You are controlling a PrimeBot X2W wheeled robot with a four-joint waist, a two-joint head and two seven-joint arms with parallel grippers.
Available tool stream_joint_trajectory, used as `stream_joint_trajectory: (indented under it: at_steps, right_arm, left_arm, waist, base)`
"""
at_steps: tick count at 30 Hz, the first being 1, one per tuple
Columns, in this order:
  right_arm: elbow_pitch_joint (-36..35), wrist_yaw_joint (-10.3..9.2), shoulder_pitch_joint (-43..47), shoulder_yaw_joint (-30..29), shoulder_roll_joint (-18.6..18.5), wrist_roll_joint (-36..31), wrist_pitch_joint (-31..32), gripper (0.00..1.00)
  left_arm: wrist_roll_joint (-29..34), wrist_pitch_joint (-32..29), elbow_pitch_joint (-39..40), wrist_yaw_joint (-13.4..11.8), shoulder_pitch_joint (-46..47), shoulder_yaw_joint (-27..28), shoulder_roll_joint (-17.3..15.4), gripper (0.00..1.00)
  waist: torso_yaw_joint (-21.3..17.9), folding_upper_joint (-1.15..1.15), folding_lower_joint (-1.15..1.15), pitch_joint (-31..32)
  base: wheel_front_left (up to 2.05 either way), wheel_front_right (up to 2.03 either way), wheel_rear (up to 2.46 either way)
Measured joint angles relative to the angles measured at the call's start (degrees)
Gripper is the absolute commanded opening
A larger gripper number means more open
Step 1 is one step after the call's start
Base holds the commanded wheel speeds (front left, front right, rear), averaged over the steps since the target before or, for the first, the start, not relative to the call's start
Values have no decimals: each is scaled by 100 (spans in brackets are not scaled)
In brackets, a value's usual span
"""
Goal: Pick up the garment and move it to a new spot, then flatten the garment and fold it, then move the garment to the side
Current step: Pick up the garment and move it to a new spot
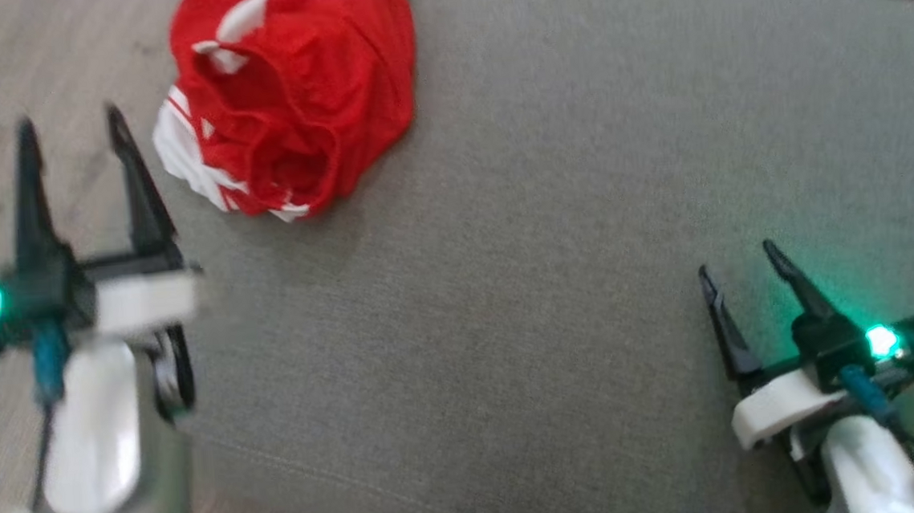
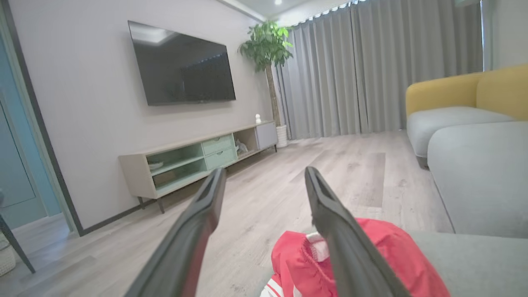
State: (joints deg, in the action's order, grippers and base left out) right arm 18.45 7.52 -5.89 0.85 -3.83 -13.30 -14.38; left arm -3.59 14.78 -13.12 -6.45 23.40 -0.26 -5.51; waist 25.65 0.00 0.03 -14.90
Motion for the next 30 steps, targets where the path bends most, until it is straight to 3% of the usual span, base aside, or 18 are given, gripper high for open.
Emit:
stream_joint_trajectory:
  at_steps: [4,10,14,22,23,24,30]
  right_arm:
    - [-92,1,-206,53,-202,-22,0,100]
    - [-333,1,-509,241,-254,-22,-43,100]
    - [-436,1,-661,290,-266,-21,-58,100]
    - [-679,1,-798,324,-287,-12,-86,100]
    - [-690,1,-820,330,-285,-10,-99,100]
    - [-692,1,-845,336,-283,-7,-114,100]
    - [-554,1,-886,347,-234,32,-118,100]
  left_arm:
    - [-148,-36,-1532,100,1057,168,-141,100]
    - [-468,-583,-3460,326,2309,399,-387,100]
    - [-619,-563,-4189,556,2741,478,-575,100]
    - [-584,-651,-5174,594,3244,402,-787,100]
    - [-584,-547,-5222,590,3274,401,-817,35]
    - [-582,-442,-5252,584,3302,398,-853,0]
    - [-127,-74,-5083,292,3526,23,-1085,0]
  waist:
    - [-155,0,0,-434]
    - [-574,0,-2,-803]
    - [-849,0,-3,-995]
    - [-1155,0,-2,-1321]
    - [-1192,0,-2,-1347]
    - [-1225,0,-2,-1365]
    - [-1348,0,-2,-1249]
  base:
    - [0,0,0]
    - [0,0,0]
    - [0,0,0]
    - [0,0,0]
    - [0,0,0]
    - [0,0,0]
    - [0,0,0]
